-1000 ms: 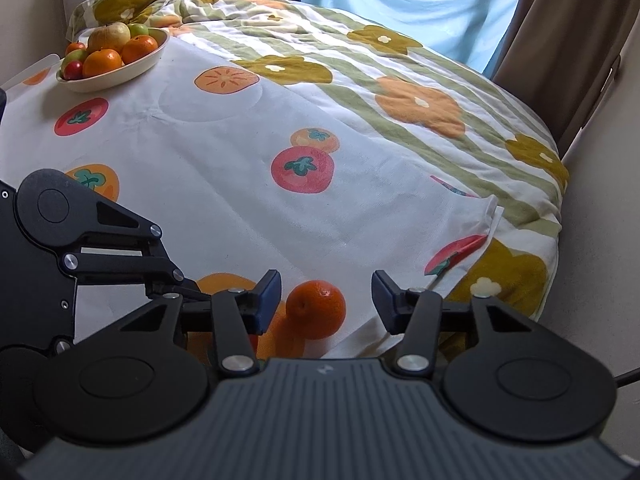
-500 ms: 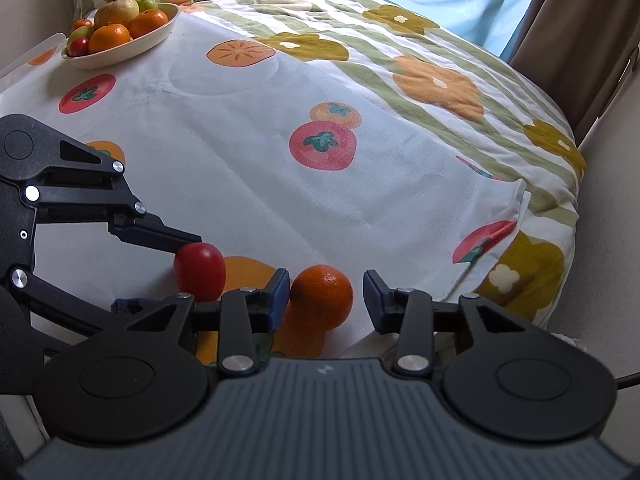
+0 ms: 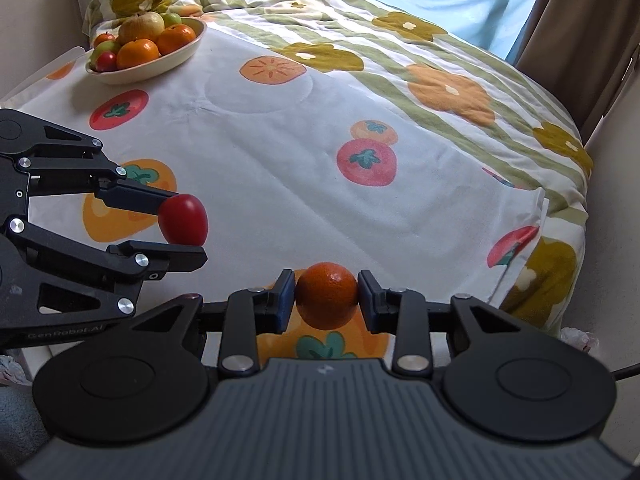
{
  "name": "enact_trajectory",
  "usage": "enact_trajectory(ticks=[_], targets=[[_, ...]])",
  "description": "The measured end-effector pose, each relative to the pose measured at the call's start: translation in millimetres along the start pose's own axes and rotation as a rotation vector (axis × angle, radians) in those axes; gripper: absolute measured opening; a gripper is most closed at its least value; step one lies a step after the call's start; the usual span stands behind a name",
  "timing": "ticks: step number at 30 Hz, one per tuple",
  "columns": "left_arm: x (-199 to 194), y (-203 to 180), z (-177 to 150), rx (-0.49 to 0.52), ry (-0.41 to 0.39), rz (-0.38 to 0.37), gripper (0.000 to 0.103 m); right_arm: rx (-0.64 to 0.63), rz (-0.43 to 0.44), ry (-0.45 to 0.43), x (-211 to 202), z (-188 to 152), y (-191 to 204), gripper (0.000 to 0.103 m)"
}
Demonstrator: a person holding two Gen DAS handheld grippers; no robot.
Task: Organize fruits
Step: 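Grasp the red tomato with the left gripper while the right grasps the small orange, then carry the tomato and orange into the bowl and open both grippers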
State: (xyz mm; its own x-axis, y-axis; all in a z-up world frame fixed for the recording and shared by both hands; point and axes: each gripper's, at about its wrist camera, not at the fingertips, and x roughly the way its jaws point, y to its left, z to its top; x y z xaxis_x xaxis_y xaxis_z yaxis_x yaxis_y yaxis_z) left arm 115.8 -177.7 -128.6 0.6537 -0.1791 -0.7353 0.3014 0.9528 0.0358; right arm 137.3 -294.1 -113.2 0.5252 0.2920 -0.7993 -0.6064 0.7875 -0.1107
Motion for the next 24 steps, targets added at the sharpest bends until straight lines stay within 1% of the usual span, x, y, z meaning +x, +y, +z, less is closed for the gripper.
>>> enact_trajectory(ticks=[4,9,13,19,24], targets=[[-20.2,13.1,-2.5,-0.035,-0.017,0.037,0.040,0.004,0.021,-0.020,-12.0,12.1,19.6,0.049],[-50.8,34.7,-6.1,-0.065,-0.040,0.106,0.040,-0.007,0.046,-0.058,-23.4,33.5,48.0,0.049],[-69.7,59.7,-7.4,-0.106,-0.053,0.166,0.040,-0.006,0.096,-0.088,-25.8,53.5,69.7,0.049],[-93.6,113.1,-10.3,-0.159,-0.066,0.252,0.040,-0.041,0.138,-0.128,-21.2,93.2,111.0,0.049],[-107.1,166.5,-7.8,-0.181,-0.074,0.284,0.040,-0.035,0.148,-0.149,-12.3,130.1,141.6,0.049]])
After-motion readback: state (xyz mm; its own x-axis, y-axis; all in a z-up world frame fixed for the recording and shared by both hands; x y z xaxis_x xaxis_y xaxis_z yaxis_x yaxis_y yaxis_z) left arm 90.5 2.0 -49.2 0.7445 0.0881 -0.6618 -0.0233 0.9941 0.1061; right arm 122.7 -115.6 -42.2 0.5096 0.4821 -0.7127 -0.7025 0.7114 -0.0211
